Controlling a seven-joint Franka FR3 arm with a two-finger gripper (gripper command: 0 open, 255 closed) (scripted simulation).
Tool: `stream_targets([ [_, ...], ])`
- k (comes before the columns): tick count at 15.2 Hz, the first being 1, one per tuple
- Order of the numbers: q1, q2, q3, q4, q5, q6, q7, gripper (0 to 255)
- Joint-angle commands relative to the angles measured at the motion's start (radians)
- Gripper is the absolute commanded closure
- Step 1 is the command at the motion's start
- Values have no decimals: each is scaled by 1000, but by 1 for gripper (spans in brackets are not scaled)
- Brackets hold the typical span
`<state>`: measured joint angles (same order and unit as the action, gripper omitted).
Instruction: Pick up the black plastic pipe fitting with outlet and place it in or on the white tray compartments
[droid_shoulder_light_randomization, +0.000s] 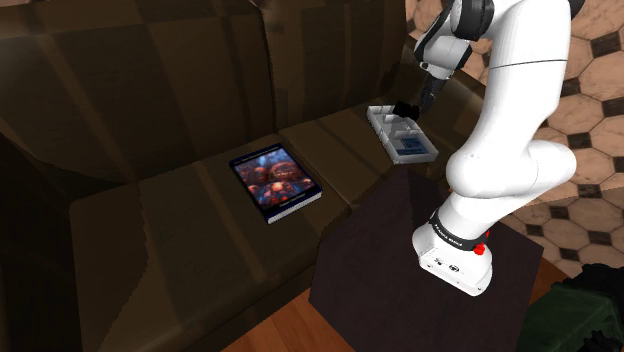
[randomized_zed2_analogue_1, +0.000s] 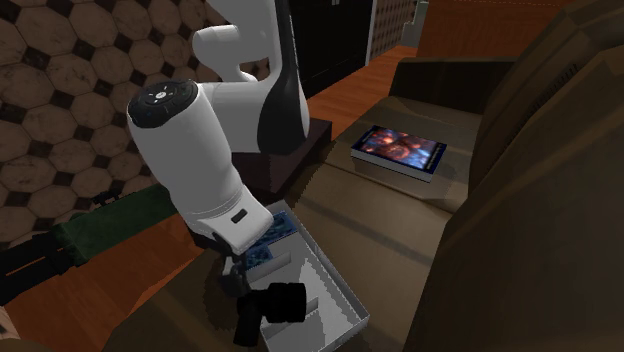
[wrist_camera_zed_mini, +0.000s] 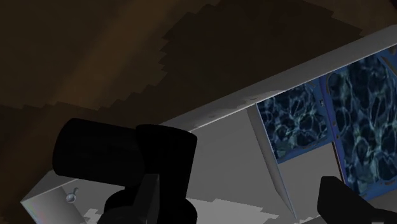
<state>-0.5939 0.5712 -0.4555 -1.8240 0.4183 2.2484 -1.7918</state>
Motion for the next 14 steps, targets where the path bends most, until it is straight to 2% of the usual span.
stream_targets([
  [1, 0, 2, 1, 0, 2, 2, 0, 0],
  [6, 0, 2, 1, 0, 1, 2, 0, 0],
  [7, 0, 2, 1, 0, 1, 2, 0, 255],
  [14, 0, 2, 1, 0, 1, 2, 0, 255],
])
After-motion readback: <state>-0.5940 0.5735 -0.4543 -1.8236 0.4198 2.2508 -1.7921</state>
